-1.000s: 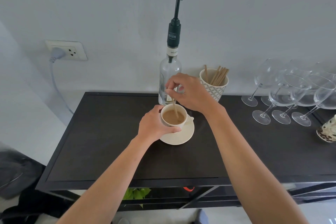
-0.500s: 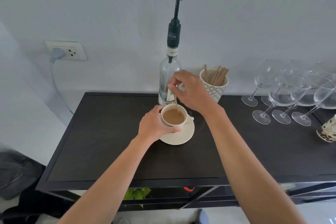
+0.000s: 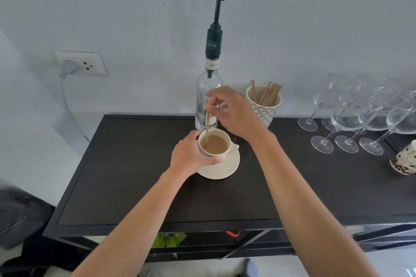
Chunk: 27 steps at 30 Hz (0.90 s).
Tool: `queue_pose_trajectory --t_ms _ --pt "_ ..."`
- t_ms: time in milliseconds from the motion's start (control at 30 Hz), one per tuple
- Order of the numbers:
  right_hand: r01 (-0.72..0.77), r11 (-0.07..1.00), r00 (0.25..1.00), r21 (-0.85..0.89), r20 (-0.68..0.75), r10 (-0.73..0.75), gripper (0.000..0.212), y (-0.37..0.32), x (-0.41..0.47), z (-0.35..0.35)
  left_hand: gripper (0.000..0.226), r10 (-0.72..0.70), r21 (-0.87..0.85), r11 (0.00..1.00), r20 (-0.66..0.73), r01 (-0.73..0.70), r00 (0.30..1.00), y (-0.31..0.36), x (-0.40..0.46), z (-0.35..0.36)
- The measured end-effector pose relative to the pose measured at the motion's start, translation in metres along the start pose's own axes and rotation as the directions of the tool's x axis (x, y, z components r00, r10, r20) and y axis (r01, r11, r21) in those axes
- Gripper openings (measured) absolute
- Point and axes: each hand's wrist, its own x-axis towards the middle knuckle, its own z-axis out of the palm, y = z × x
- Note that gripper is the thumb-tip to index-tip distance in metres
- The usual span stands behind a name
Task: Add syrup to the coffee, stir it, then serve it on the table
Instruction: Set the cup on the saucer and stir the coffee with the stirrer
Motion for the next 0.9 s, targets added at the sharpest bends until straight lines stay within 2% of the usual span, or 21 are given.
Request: queue_pose_trajectory --t_ms 100,200,267,367,500,600,667,800,900 --pt "-0.001 0.997 1.0 -0.073 0.017 0.002 0.016 0.0061 -0.0005 -0.0031 0.089 0.0 -0.005 1.0 0.001 0.0 1.0 -0.0009 -0.0001 0.0002" --pt "-0.068 0.998 0.992 0.016 0.106 0.066 0.015 0.0012 -0.0045 -0.0031 0.089 -0.001 -0.001 1.0 0.001 0.001 1.0 -0.0009 0.0001 0.0" --pt "-0.054 0.998 0.998 0.021 0.04 0.053 0.014 0.0001 -0.0042 -0.0009 0.089 0.0 -0.001 1.0 0.004 0.0 1.0 -0.0005 0.0 0.0002" --pt "0.001 0.998 0.998 -0.069 -0.065 -0.005 0.013 0.0057 -0.0039 -0.0017 0.09 0.005 -0.009 1.0 -0.002 -0.005 1.0 -0.0012 0.0001 0.0007" --pt "-0.05 0.998 0.996 -0.035 0.078 0.053 0.014 0.0003 -0.0055 -0.0033 0.091 -0.001 0.003 1.0 -0.001 0.001 1.0 -0.0015 0.0013 0.0007" --pt "-0.034 0.999 0.999 -0.009 -0.024 0.033 0.012 -0.0005 -0.003 -0.0009 0.091 -0.002 0.002 1.0 0.001 0.002 1.0 -0.0017 0.0014 0.0011" --pt "-0.017 0.999 0.997 -0.05 -0.08 0.013 0.012 0.0039 -0.0026 -0.0015 0.091 0.0 -0.003 1.0 -0.003 0.0 1.0 -0.0022 0.0014 0.0015" --pt "-0.061 0.998 0.995 -0.024 0.075 0.063 0.013 0.0034 -0.0035 -0.0017 0.092 0.003 0.008 1.0 -0.004 -0.003 1.0 -0.0025 0.0019 0.0015" --pt "-0.029 0.999 0.999 0.022 0.016 0.028 0.013 -0.0009 -0.0024 0.0015 0.092 0.0 0.002 1.0 0.0 0.0 1.0 -0.0021 0.0019 0.0012"
